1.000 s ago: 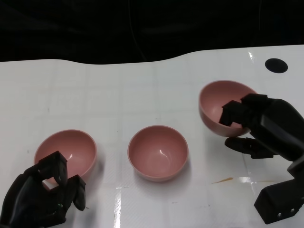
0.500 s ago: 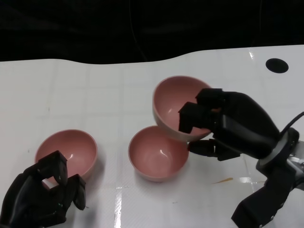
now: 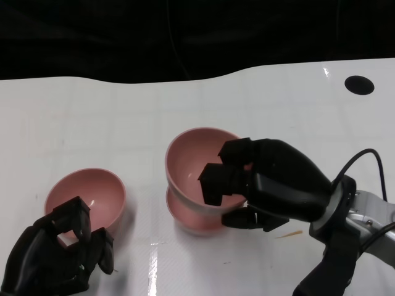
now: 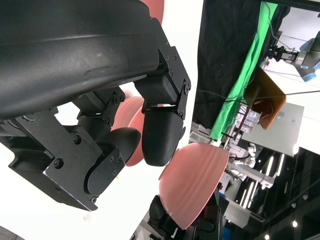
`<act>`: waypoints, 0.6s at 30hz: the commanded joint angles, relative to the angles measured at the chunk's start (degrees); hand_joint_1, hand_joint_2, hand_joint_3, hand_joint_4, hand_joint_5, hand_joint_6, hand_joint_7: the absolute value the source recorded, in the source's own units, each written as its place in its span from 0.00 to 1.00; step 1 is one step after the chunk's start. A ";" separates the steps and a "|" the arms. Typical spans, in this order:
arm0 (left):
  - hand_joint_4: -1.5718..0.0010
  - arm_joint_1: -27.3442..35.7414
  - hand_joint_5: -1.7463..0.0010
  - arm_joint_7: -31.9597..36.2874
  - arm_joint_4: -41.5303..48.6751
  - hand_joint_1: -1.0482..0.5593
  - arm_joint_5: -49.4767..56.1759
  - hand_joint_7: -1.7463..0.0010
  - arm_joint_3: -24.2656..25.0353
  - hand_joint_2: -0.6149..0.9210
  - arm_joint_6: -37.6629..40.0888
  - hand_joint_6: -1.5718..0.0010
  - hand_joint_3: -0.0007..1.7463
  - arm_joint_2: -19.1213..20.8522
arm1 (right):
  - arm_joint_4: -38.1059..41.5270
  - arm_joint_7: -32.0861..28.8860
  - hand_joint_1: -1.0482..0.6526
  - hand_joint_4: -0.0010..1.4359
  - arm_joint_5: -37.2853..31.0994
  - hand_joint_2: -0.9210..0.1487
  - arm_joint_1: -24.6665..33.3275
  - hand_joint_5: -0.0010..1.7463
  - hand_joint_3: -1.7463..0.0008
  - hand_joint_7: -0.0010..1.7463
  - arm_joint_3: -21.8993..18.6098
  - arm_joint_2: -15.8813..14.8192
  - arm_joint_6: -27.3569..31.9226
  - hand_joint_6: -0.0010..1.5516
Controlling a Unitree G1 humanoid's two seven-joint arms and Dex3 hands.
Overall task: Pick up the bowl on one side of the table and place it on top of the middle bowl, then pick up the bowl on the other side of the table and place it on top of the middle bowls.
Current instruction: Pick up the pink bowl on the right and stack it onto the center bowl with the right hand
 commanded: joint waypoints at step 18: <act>0.42 0.35 0.00 -0.19 -0.11 0.63 -0.73 0.00 0.16 0.65 -0.60 0.48 0.80 0.03 | 10.62 -2.75 0.55 0.62 -3.27 0.31 -3.32 1.00 0.61 1.00 2.77 2.11 -2.28 0.41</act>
